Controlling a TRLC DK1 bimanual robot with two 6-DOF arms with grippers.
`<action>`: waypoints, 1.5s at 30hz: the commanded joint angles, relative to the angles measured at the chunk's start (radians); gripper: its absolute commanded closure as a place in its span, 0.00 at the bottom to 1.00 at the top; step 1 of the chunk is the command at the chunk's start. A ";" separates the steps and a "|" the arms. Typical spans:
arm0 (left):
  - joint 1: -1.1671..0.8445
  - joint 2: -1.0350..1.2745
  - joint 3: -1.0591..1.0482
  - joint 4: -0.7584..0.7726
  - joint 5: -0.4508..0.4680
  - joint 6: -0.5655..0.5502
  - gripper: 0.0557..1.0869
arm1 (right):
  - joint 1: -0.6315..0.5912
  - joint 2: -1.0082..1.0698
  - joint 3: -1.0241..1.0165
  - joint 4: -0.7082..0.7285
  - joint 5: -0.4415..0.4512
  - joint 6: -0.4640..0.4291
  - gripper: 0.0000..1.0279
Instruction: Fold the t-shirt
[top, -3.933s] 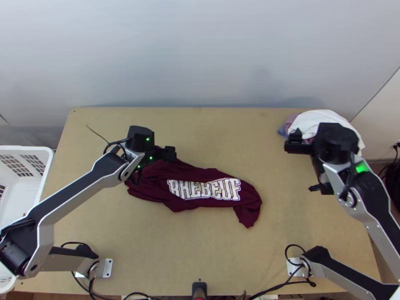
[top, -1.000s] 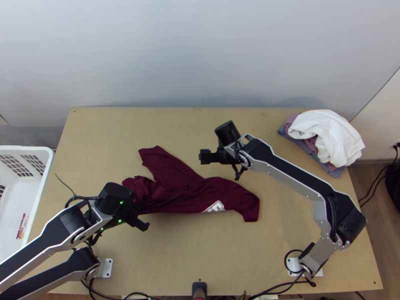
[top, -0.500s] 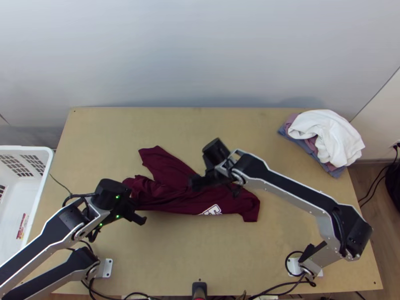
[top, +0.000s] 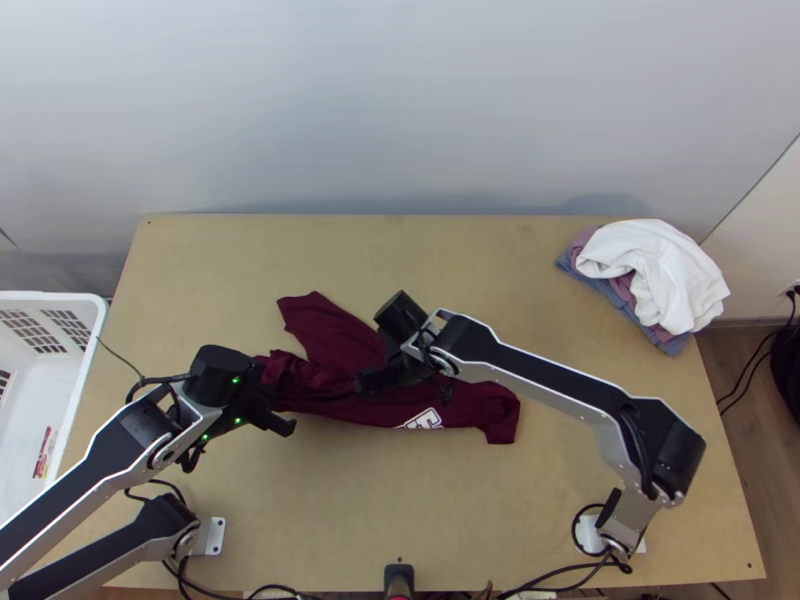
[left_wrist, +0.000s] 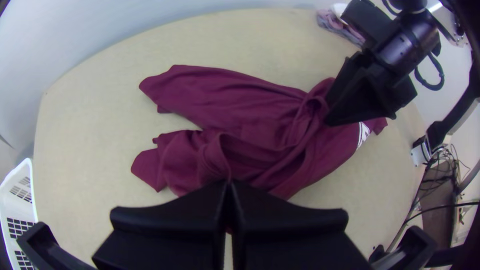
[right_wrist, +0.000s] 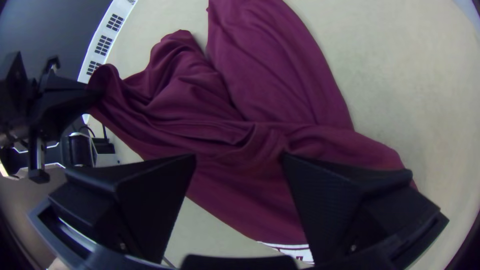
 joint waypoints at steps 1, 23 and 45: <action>0.004 0.007 0.013 0.008 0.001 -0.004 0.96 | 0.004 0.064 0.032 0.006 -0.001 -0.049 0.56; 0.342 0.194 0.495 0.086 0.005 -0.007 0.96 | -0.250 -0.162 0.417 -0.164 0.212 -0.108 0.97; 0.441 0.247 1.190 0.252 -0.276 0.123 0.96 | 0.061 -0.222 0.814 -0.021 0.783 -0.552 0.97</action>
